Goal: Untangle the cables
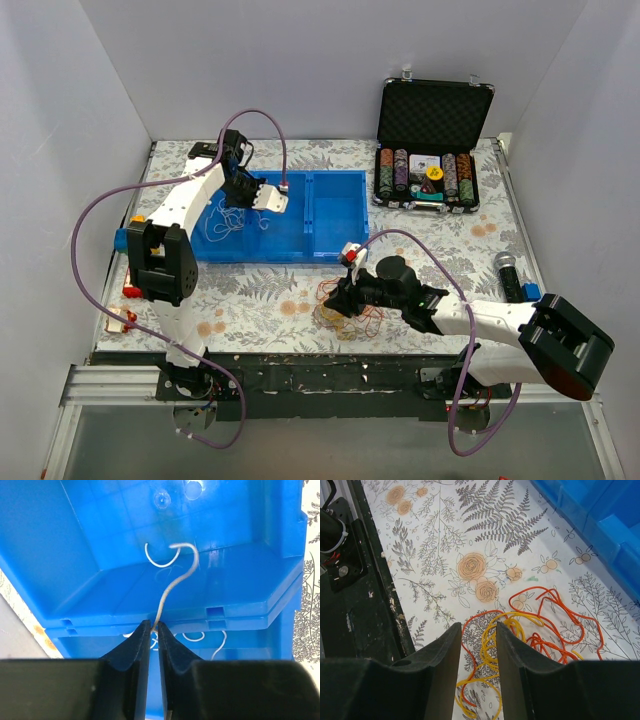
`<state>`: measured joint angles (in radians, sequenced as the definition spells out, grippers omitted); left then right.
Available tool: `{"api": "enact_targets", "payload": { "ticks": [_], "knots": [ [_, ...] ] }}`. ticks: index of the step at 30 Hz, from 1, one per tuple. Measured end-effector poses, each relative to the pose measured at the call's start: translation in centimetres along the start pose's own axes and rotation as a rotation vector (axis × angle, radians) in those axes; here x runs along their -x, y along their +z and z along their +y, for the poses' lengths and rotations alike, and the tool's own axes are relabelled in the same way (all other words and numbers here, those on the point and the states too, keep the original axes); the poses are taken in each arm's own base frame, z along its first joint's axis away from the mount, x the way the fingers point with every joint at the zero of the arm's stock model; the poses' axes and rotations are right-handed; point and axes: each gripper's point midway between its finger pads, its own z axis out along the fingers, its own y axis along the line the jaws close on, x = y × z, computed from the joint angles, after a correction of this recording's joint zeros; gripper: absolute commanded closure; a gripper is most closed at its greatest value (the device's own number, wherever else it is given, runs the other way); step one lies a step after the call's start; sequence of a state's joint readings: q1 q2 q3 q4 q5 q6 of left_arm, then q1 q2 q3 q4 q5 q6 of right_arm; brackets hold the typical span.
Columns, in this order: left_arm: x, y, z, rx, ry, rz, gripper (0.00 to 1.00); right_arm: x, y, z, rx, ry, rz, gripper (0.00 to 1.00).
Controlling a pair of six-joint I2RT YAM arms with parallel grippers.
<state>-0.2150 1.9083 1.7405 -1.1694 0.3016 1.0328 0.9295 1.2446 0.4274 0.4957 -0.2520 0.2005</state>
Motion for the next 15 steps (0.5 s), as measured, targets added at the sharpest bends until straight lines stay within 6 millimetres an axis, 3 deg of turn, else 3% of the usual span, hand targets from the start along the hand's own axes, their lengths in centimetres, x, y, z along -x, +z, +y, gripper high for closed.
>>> {"api": "enact_targets", "payload": {
  "ticks": [6, 11, 15],
  "knots": [
    [0.1, -0.1, 0.4, 0.024, -0.065, -0.007, 1.00, 0.0, 0.0, 0.0, -0.003, 0.007, -0.001, 0.60],
    [0.6, -0.4, 2.8, 0.164, -0.175, -0.067, 1.00, -0.3, -0.1, -0.1, -0.005, 0.009, 0.004, 0.60],
    [1.0, -2.2, 3.1, 0.293, -0.264, -0.143, 1.00, -1.0, -0.2, -0.2, -0.008, 0.018, 0.019, 0.60]
  ]
}}
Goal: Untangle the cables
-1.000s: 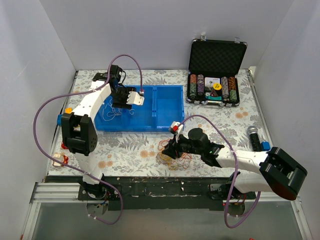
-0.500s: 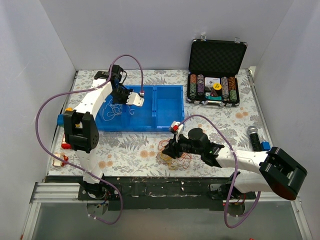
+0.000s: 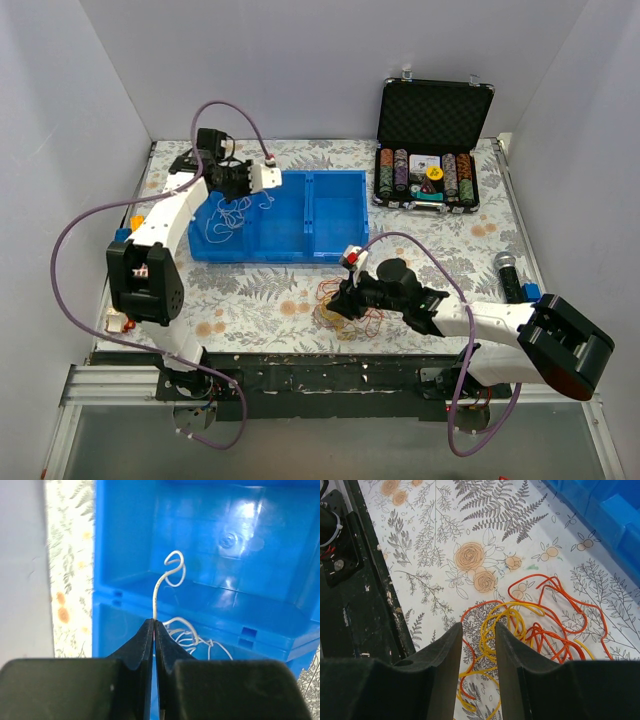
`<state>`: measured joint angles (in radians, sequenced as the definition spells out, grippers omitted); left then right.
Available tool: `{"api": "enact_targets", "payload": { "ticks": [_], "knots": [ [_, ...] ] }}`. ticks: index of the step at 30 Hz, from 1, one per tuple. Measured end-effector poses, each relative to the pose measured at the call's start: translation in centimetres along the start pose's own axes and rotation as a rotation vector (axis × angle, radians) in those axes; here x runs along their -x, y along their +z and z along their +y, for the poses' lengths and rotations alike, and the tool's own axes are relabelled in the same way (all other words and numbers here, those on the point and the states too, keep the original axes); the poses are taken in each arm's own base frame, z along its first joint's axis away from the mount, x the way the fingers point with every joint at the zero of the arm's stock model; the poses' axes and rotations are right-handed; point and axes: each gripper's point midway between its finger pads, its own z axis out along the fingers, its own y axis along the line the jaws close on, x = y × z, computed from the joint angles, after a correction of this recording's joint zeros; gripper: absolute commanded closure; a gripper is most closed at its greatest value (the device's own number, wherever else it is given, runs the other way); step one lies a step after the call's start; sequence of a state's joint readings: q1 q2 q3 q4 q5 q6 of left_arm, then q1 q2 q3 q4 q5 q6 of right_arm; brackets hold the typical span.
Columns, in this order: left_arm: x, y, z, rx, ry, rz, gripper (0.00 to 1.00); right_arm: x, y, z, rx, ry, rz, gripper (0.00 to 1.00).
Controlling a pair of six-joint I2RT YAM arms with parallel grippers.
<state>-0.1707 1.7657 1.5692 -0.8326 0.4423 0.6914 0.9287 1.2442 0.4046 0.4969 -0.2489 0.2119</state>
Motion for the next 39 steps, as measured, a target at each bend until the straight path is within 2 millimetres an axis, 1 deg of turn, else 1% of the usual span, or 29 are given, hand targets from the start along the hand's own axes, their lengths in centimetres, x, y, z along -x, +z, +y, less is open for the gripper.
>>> {"api": "enact_targets", "payload": {
  "ticks": [4, 8, 10, 12, 14, 15, 17, 21, 23, 25, 26, 27, 28, 29, 31, 32, 34, 37, 39],
  "knots": [
    [0.5, -3.5, 2.0, 0.170, -0.099, -0.066, 1.00, -0.2, 0.0, -0.1, -0.003, 0.005, 0.003, 0.60],
    [-0.3, -7.5, 4.3, 0.364, -0.227, -0.111, 1.00, -0.1, -0.1, -0.2, -0.005, 0.005, 0.002, 0.61],
    [-1.1, -9.5, 5.2, 0.447, -0.292, -0.137, 1.00, -0.2, -0.1, -0.2, -0.004, 0.006, 0.003, 0.61],
    [-2.5, -11.4, 5.6, 0.529, -0.356, -0.153, 1.00, -0.3, -0.1, -0.2, -0.003, 0.007, 0.005, 0.62],
    [-4.1, -12.8, 5.1, 0.581, -0.404, -0.147, 1.00, -0.4, -0.1, -0.1, 0.003, 0.007, 0.006, 0.62],
    [-4.9, -13.1, 4.5, 0.593, -0.419, -0.138, 1.00, -0.3, -0.1, 0.0, 0.004, 0.007, 0.004, 0.62],
    [-5.7, -12.6, 3.0, 0.579, -0.433, -0.122, 1.00, -0.3, -0.1, 0.0, 0.007, 0.007, 0.002, 0.62],
    [-7.2, -9.4, -0.5, 0.485, -0.453, -0.085, 1.00, -0.2, -0.1, 0.1, 0.008, 0.013, -0.002, 0.62],
    [-7.7, -8.2, -1.5, 0.444, -0.467, -0.071, 1.00, -0.1, -0.1, 0.1, 0.009, 0.018, -0.006, 0.62],
    [-7.9, -7.4, -1.9, 0.421, -0.473, -0.066, 1.00, 0.1, -0.1, 0.1, 0.010, 0.019, -0.011, 0.61],
    [-7.9, -7.2, -1.9, 0.415, -0.470, -0.065, 0.97, 0.1, 0.0, 0.1, 0.010, 0.019, -0.013, 0.62],
    [-7.9, -7.1, -1.9, 0.411, -0.464, -0.064, 0.86, 0.2, 0.0, 0.1, 0.010, 0.020, -0.014, 0.61],
    [-7.9, -7.0, -1.9, 0.409, -0.458, -0.064, 0.66, 0.2, 0.0, 0.1, 0.010, 0.019, -0.015, 0.60],
    [-7.9, -6.8, -1.9, 0.407, -0.453, -0.061, 0.52, 0.2, 0.0, 0.1, 0.010, 0.020, -0.015, 0.59],
    [-8.1, -6.6, -1.9, 0.399, -0.449, -0.056, 0.15, 0.2, 0.0, 0.1, 0.009, 0.022, -0.014, 0.59],
    [-8.0, -6.5, -1.9, 0.394, -0.445, -0.055, 0.09, 0.2, 0.0, 0.1, 0.009, 0.021, -0.015, 0.57],
    [-7.8, -6.6, -1.8, 0.387, -0.437, -0.058, 0.05, 0.2, -0.1, 0.1, 0.006, 0.021, -0.015, 0.56],
    [-7.0, -7.3, -1.2, 0.381, -0.427, -0.076, 0.04, 0.5, -0.3, -0.1, -0.012, 0.016, -0.024, 0.52],
    [-5.9, -8.2, -0.4, 0.374, -0.419, -0.103, 0.04, 1.0, -0.6, -0.4, -0.036, 0.011, -0.040, 0.50]
  ]
}}
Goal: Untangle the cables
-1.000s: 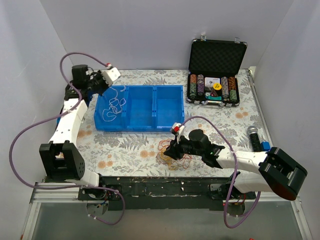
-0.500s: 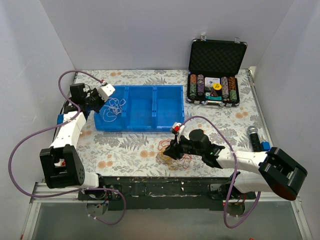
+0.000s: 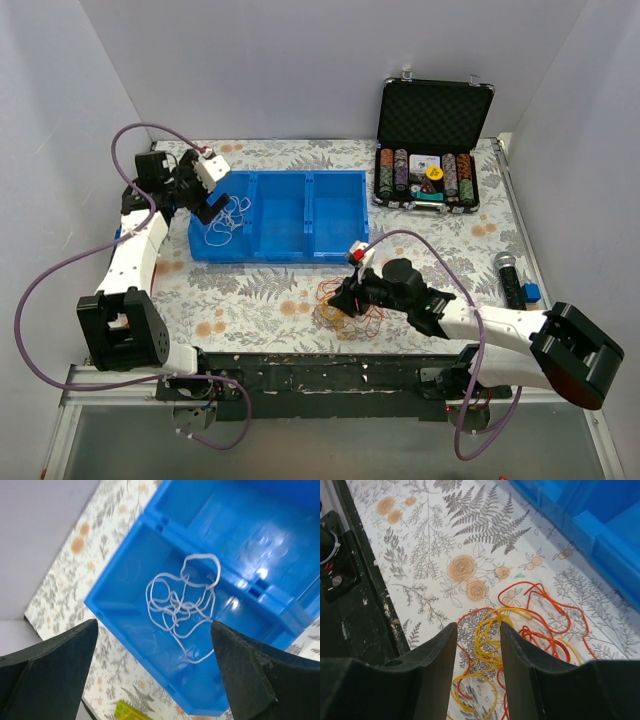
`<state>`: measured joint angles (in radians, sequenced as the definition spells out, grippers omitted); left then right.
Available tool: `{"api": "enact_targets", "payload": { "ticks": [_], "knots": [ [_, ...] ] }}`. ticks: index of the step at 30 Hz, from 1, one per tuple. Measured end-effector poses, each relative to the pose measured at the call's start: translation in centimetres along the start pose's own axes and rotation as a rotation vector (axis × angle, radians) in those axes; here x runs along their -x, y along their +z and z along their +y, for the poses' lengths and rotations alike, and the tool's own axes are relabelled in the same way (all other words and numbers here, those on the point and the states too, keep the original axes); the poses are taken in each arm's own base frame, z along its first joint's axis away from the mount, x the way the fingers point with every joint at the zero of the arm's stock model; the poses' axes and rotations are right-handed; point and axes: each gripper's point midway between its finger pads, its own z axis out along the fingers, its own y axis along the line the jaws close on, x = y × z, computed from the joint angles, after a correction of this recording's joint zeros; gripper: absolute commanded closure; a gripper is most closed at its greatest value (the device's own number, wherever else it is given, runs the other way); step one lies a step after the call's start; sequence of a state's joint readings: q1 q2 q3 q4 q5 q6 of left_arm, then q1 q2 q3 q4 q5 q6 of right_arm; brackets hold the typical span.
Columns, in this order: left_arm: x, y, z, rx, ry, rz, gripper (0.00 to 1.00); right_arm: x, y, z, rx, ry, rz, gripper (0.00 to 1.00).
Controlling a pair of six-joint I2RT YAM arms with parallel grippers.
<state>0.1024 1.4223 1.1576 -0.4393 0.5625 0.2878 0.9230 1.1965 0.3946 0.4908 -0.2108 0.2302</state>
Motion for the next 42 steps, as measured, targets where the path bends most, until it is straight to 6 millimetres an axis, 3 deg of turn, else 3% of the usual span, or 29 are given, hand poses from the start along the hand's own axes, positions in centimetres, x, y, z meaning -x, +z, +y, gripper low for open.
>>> {"api": "enact_targets", "payload": {
  "ticks": [3, 5, 7, 10, 12, 15, 19, 22, 31, 37, 42],
  "knots": [
    [3.2, -1.0, -0.1, -0.048, 0.015, -0.067, 0.02, 0.9, -0.5, -0.8, -0.055, -0.004, -0.030, 0.46],
    [6.1, -1.7, -2.3, -0.110, 0.054, -0.132, 0.02, 1.2, -0.8, -2.0, -0.117, 0.001, -0.044, 0.39],
    [9.6, -2.3, -7.4, -0.218, 0.122, -0.212, 0.02, 1.2, -1.2, -3.3, -0.178, 0.014, -0.045, 0.39],
    [13.3, -3.9, -18.3, -0.449, 0.239, -0.354, 0.02, 1.5, -2.2, -5.3, -0.267, 0.043, -0.054, 0.39],
    [12.8, -4.8, -24.5, -0.601, 0.276, -0.387, 0.02, 2.1, -3.0, -6.1, -0.304, 0.061, -0.078, 0.39],
    [9.8, -4.0, -29.1, -0.738, 0.262, -0.326, 0.02, 2.6, -4.0, -6.4, -0.322, 0.069, -0.114, 0.41],
    [6.2, -1.0, -31.3, -0.829, 0.211, -0.209, 0.03, 1.4, -4.4, -6.2, -0.314, 0.086, -0.105, 0.46],
    [5.1, 0.8, -32.2, -0.866, 0.182, -0.172, 0.11, 0.6, -4.4, -6.1, -0.300, 0.098, -0.084, 0.50],
    [4.3, 3.8, -35.3, -0.968, 0.177, -0.142, 0.20, 0.4, -4.3, -5.6, -0.256, 0.106, -0.069, 0.53],
    [4.6, 6.4, -35.4, -0.972, 0.181, -0.139, 0.49, 0.3, -4.2, -5.2, -0.227, 0.109, -0.063, 0.57],
    [4.8, 6.8, -35.3, -0.966, 0.207, -0.157, 0.73, 0.3, -4.2, -4.9, -0.210, 0.109, -0.060, 0.60]
  ]
}}
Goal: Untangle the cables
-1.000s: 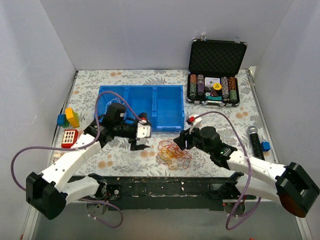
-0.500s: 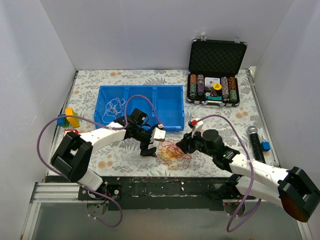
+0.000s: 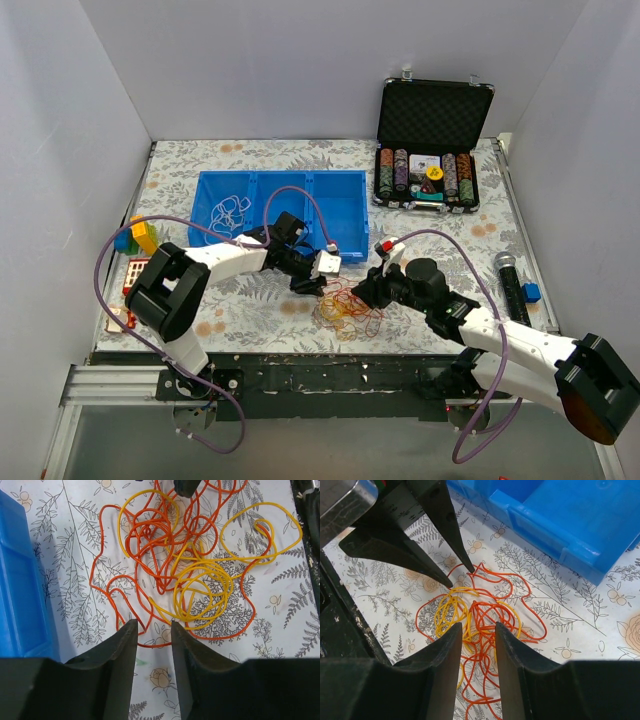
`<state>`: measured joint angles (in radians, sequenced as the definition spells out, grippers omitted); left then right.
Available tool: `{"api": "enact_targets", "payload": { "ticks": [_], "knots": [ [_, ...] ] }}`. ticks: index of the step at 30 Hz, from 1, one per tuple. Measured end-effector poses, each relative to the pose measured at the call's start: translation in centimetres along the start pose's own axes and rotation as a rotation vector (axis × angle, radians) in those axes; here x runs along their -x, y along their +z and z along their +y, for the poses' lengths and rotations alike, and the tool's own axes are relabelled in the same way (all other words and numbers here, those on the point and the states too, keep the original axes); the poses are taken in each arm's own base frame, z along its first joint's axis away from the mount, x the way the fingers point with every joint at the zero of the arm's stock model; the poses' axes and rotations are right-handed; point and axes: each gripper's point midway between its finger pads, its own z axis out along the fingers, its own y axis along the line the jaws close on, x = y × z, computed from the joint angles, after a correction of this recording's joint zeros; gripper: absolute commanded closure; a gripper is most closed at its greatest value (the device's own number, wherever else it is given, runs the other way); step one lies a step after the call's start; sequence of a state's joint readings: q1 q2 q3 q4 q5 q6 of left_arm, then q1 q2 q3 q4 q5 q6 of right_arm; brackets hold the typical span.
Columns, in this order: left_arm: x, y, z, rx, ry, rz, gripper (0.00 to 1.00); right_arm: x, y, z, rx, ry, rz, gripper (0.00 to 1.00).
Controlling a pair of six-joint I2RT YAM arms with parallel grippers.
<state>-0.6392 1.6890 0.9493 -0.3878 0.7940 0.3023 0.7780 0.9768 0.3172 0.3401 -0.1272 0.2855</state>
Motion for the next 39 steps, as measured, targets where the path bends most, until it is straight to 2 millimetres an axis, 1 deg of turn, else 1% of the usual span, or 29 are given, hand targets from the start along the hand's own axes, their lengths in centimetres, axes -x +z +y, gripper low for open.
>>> {"api": "enact_targets", "payload": {
  "ticks": [5, 6, 7, 10, 12, 14, 16, 19, 21, 23, 24, 25, 27, 30, 31, 33, 35, 39],
  "knots": [
    [0.0, 0.1, -0.1, -0.004, 0.020, 0.004, 0.90, 0.0, 0.0, 0.0, 0.004, -0.001, 0.001, 0.60],
    [-0.1, 0.1, -0.1, -0.003, 0.026, 0.008, 0.97, 0.0, 0.0, 0.0, 0.005, -0.002, 0.001, 0.60],
    [-0.2, 0.1, -0.2, -0.003, 0.029, 0.011, 1.00, 0.0, 0.0, 0.0, 0.006, -0.002, 0.002, 0.60],
    [-0.7, -0.1, -0.5, 0.001, 0.036, 0.027, 1.00, -0.1, 0.0, 0.0, 0.009, -0.004, 0.005, 0.60],
    [-0.5, -0.3, -0.5, 0.008, 0.040, 0.030, 1.00, -0.3, 0.1, 0.0, 0.011, -0.005, 0.013, 0.59],
    [-0.2, -0.7, -0.4, 0.021, 0.043, 0.029, 1.00, -0.5, 0.3, 0.1, 0.017, -0.006, 0.023, 0.54],
    [0.5, -1.2, -0.3, 0.035, 0.042, 0.024, 1.00, -0.5, 0.5, 0.2, 0.025, -0.007, 0.032, 0.46],
    [2.8, -2.7, 0.1, 0.082, 0.041, -0.009, 1.00, -0.1, 1.0, 0.5, 0.043, -0.018, 0.034, 0.40],
    [5.1, -4.1, 0.4, 0.127, 0.054, -0.047, 1.00, 0.3, 1.4, 0.6, 0.051, -0.025, 0.033, 0.38],
    [7.6, -5.9, 0.3, 0.175, 0.081, -0.095, 1.00, 0.9, 1.7, 0.8, 0.063, -0.037, 0.021, 0.36],
    [8.7, -6.7, 0.0, 0.194, 0.094, -0.116, 1.00, 1.3, 1.7, 1.0, 0.074, -0.048, 0.006, 0.28],
    [9.5, -7.4, -0.2, 0.207, 0.102, -0.133, 1.00, 1.8, 1.7, 1.2, 0.082, -0.056, -0.010, 0.25],
    [11.3, -8.6, -0.7, 0.232, 0.117, -0.171, 1.00, 3.1, 1.8, 1.8, 0.106, -0.075, -0.064, 0.20],
    [13.6, -9.9, -0.9, 0.251, 0.111, -0.216, 1.00, 5.4, 1.5, 2.7, 0.143, -0.103, -0.168, 0.14],
    [14.5, -10.3, -0.8, 0.258, 0.104, -0.234, 1.00, 6.0, 1.4, 3.0, 0.158, -0.113, -0.196, 0.13],
    [15.5, -10.9, -0.6, 0.269, 0.101, -0.251, 1.00, 6.8, 1.3, 3.5, 0.184, -0.124, -0.228, 0.12],
    [17.0, -11.8, -0.2, 0.292, 0.103, -0.276, 1.00, 7.0, 1.5, 4.0, 0.211, -0.131, -0.239, 0.11],
    [20.7, -14.3, 1.3, 0.375, 0.133, -0.337, 1.00, 6.0, 2.5, 4.1, 0.238, -0.123, -0.209, 0.10]
  ]
}}
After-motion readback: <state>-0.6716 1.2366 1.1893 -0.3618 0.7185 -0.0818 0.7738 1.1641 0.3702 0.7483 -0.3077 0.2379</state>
